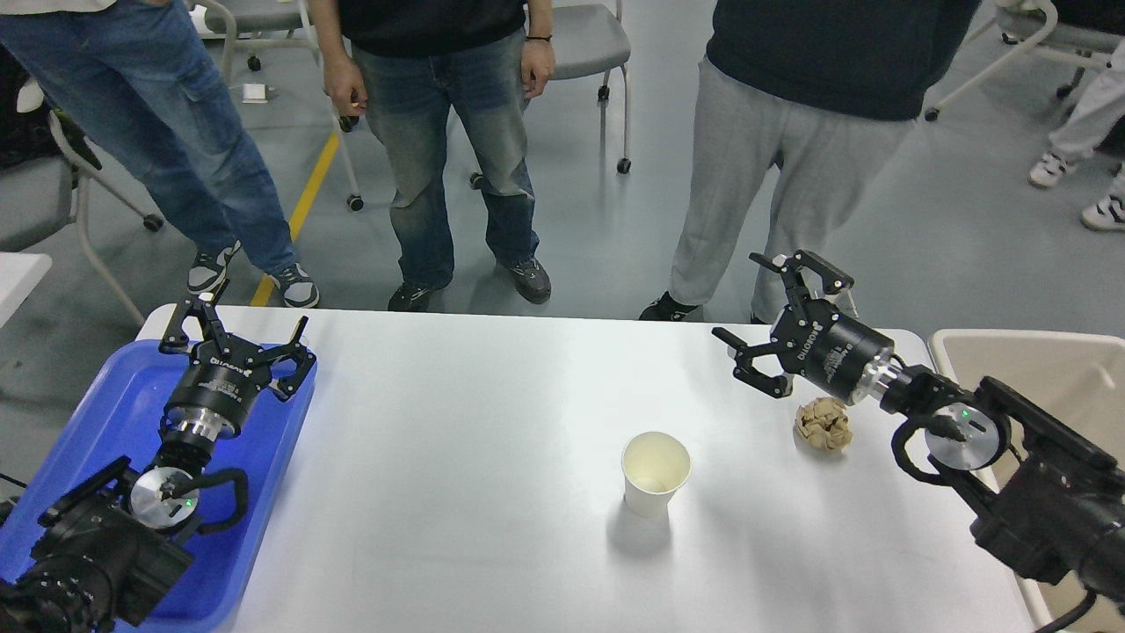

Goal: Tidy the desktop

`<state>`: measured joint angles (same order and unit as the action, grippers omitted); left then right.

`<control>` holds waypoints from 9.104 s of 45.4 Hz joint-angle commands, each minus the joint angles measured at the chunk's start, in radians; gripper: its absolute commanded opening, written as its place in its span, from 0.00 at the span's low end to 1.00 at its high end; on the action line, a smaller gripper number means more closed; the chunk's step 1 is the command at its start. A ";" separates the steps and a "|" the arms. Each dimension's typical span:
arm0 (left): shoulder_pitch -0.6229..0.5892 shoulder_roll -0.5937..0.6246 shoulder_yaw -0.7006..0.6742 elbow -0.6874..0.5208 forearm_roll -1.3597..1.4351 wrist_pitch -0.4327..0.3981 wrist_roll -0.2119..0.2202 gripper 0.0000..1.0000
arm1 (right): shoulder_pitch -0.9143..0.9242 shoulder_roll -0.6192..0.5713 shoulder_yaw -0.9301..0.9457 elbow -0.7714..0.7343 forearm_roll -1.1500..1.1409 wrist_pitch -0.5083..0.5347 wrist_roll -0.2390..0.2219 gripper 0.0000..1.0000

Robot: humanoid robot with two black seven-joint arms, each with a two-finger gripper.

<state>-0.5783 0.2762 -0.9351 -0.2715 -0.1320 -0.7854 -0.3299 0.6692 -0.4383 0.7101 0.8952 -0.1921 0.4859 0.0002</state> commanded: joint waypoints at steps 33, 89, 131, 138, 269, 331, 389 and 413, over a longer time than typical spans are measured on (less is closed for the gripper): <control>0.000 0.000 0.001 0.000 0.000 0.000 0.000 1.00 | 0.662 -0.320 -0.857 0.485 -0.231 -0.024 -0.143 1.00; 0.000 0.000 0.001 0.000 0.000 0.000 0.000 1.00 | 0.699 0.088 -1.138 0.277 -0.159 -0.145 -0.382 1.00; 0.000 0.000 -0.001 0.000 0.000 0.000 0.000 1.00 | 0.601 0.230 -1.112 0.099 -0.178 -0.187 -0.364 1.00; 0.000 0.000 0.001 0.000 0.000 0.000 0.000 1.00 | 0.595 0.233 -1.112 0.091 -0.179 -0.187 -0.353 1.00; 0.000 0.001 -0.001 0.000 0.000 0.000 0.000 1.00 | 1.123 -0.631 -1.072 0.124 -0.119 0.060 -0.384 0.00; 0.000 0.001 -0.001 0.000 0.000 0.000 0.000 1.00 | 0.101 -0.034 -0.439 -0.886 0.198 -0.734 -0.244 0.00; 0.000 0.001 -0.001 0.001 0.000 0.000 0.000 1.00 | 0.026 0.049 -0.414 -0.877 0.278 -0.748 -0.229 0.99; 0.000 0.001 0.001 0.002 -0.001 0.000 -0.001 1.00 | 0.122 -0.234 -0.002 -0.448 0.296 -0.396 -0.190 0.99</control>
<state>-0.5783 0.2776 -0.9347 -0.2702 -0.1322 -0.7854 -0.3298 0.7673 -0.5194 0.4724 0.1840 0.1011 -0.1107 -0.2083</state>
